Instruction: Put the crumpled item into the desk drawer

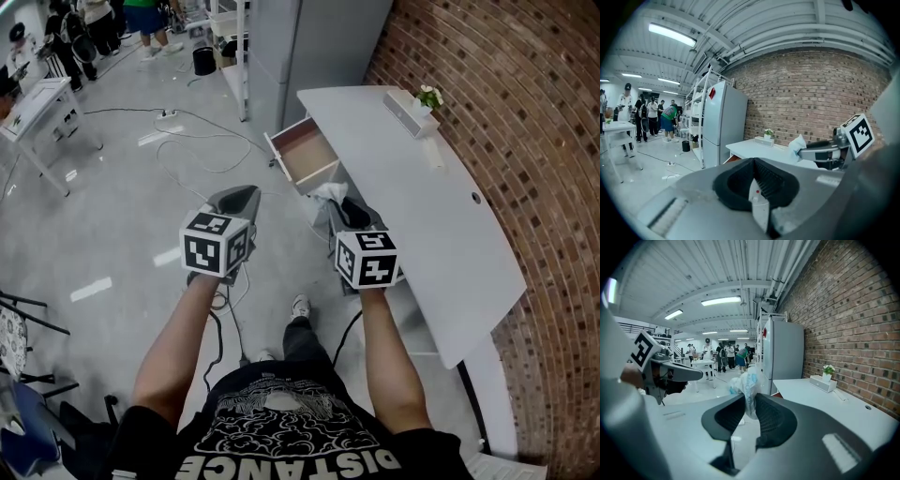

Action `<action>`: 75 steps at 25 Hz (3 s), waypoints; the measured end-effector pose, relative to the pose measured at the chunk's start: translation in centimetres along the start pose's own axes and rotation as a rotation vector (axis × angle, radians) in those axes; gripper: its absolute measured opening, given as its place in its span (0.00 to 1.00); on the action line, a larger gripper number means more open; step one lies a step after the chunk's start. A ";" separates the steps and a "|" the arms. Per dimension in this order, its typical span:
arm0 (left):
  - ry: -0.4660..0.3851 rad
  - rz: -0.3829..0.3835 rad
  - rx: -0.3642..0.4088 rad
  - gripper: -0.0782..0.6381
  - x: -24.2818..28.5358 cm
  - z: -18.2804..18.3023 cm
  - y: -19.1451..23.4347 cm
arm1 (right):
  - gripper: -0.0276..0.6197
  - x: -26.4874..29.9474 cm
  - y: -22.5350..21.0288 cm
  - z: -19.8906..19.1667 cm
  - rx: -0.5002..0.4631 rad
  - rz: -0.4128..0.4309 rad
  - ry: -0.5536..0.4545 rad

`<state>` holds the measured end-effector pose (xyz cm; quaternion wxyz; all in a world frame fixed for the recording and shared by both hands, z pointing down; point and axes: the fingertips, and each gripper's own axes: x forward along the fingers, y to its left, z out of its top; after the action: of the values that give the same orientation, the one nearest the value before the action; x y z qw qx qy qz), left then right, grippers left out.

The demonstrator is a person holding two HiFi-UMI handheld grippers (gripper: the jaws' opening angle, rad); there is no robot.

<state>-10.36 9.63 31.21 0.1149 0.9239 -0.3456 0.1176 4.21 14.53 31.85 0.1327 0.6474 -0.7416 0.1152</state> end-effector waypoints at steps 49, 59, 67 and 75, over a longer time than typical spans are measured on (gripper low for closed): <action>0.068 0.129 -0.057 0.11 28.1 7.6 15.3 | 0.16 31.1 -15.0 8.8 0.004 0.171 0.049; 0.092 0.159 -0.061 0.11 32.6 8.6 17.3 | 0.16 35.9 -17.9 9.9 0.006 0.207 0.061; 0.099 0.169 -0.058 0.11 34.4 9.0 18.1 | 0.16 37.6 -19.2 10.5 0.003 0.215 0.059; 0.114 0.182 -0.068 0.11 35.0 8.3 18.4 | 0.16 38.3 -19.0 9.8 -0.001 0.235 0.075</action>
<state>4.22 -27.74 36.16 0.1543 0.8762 -0.4246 0.1679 17.75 -26.99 35.91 0.1461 0.5511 -0.8070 0.1539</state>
